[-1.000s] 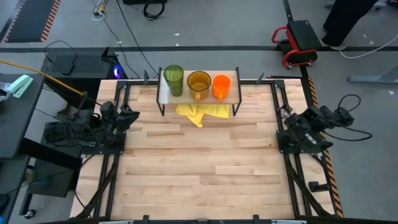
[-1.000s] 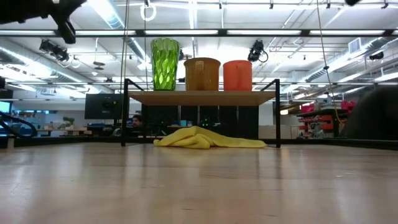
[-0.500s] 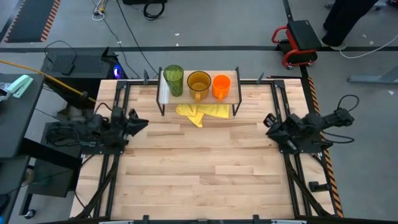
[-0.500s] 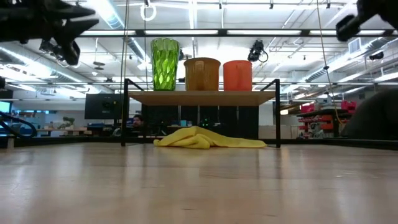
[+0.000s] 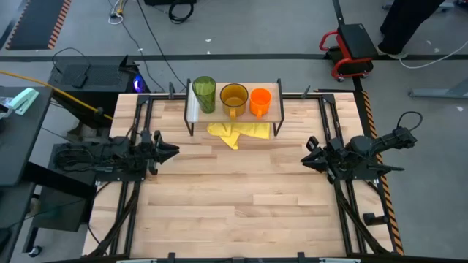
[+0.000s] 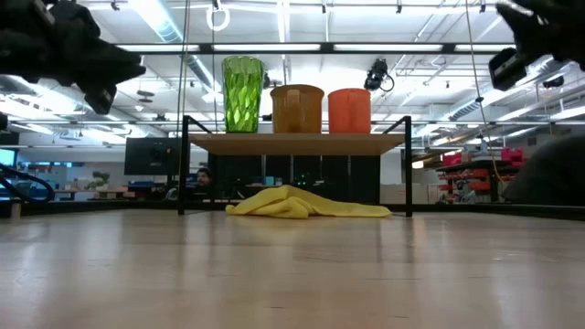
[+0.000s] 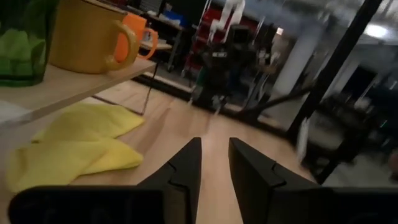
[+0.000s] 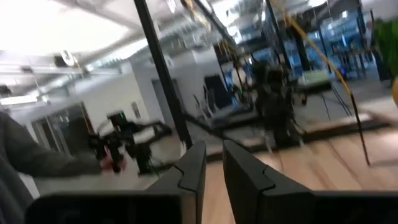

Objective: Stack small to large cups/mugs on shelf
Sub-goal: Return to Home Position

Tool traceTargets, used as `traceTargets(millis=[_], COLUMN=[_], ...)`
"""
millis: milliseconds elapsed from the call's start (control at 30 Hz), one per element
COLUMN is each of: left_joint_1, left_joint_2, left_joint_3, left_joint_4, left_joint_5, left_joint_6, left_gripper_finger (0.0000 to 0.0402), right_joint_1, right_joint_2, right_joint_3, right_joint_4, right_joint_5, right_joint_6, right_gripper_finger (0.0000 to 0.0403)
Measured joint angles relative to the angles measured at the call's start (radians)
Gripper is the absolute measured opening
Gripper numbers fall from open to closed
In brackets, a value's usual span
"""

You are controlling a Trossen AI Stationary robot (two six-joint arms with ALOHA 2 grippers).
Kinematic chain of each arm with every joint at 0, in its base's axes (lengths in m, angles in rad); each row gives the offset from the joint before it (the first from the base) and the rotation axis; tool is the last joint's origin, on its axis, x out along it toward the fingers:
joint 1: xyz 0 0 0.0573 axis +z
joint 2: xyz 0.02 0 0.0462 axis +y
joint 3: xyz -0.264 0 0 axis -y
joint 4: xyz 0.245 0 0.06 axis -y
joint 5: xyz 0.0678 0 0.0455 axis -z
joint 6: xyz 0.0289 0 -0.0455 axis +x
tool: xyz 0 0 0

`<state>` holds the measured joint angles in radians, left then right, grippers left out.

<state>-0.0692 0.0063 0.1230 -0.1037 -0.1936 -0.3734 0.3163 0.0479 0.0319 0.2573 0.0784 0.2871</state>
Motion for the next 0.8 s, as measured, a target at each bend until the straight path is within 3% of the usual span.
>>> traceTargets(millis=[267, 800], left_joint_1=[0.0, 0.0], left_joint_2=[0.0, 0.0], left_joint_3=[0.0, 0.0], left_joint_4=[-0.161, -0.174], left_joint_5=[-0.004, -0.004], left_joint_6=[0.064, 0.019], left_gripper_finger=[0.0086, 0.0087], right_joint_1=[0.0, 0.0], right_joint_2=[0.0, 0.0], right_joint_3=[0.0, 0.0], right_joint_4=[-0.247, -0.259], right_joint_5=[0.0, 0.0], right_joint_6=[-0.018, -0.025], right_gripper_finger=[0.0062, 0.0062])
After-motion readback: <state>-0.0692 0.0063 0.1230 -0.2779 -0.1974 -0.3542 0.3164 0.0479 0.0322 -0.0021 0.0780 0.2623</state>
